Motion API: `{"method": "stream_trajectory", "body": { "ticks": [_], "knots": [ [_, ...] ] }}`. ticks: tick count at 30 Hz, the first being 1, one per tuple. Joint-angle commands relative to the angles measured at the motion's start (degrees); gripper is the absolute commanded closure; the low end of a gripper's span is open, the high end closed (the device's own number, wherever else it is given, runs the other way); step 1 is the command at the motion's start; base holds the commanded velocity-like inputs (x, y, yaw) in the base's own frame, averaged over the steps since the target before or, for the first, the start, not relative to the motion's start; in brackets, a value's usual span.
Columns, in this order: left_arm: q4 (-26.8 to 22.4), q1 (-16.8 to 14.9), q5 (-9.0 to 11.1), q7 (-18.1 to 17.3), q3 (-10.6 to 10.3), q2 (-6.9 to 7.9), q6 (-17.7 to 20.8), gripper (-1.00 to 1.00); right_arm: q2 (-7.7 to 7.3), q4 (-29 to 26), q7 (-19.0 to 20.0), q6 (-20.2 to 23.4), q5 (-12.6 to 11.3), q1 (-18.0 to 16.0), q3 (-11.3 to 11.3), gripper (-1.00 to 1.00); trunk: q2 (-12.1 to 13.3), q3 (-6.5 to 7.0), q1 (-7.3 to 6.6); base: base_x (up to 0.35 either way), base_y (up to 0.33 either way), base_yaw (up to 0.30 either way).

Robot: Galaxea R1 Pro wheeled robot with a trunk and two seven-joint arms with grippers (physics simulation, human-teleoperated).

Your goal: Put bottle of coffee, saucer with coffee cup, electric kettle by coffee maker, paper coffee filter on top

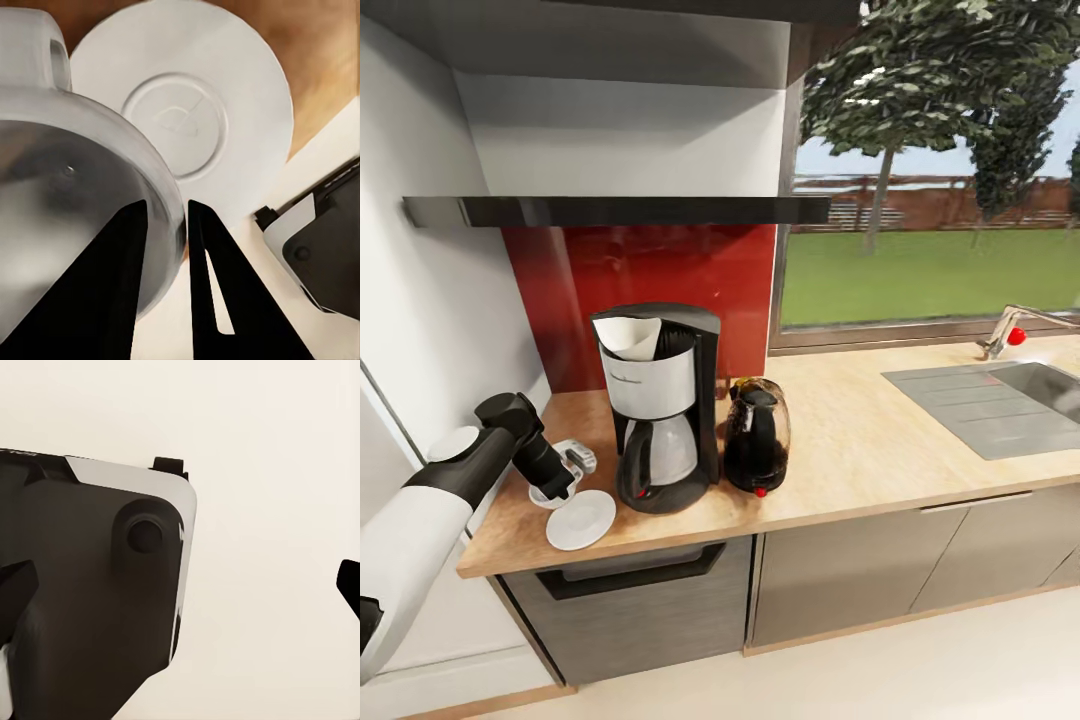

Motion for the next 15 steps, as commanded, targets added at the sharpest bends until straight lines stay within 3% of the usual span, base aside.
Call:
{"method": "stream_trajectory", "body": {
  "ticks": [1, 15],
  "knots": [
    [-0.1, -0.1, -0.5, -0.5, -0.2, 0.01, 0.5, 1.00, -0.03, -0.1, 0.2, 0.3, -0.6, 0.0, 0.5, -1.00, -0.1, -0.09, 0.01, -0.001, -0.011, 0.000],
    [-0.1, -0.1, -0.5, -0.5, -0.3, 0.01, 0.4, 1.00, -0.03, -0.2, 0.4, 0.3, -0.6, 0.0, 0.4, -1.00, -0.1, -0.09, 0.01, 0.000, -0.002, 0.000]
  ]
}}
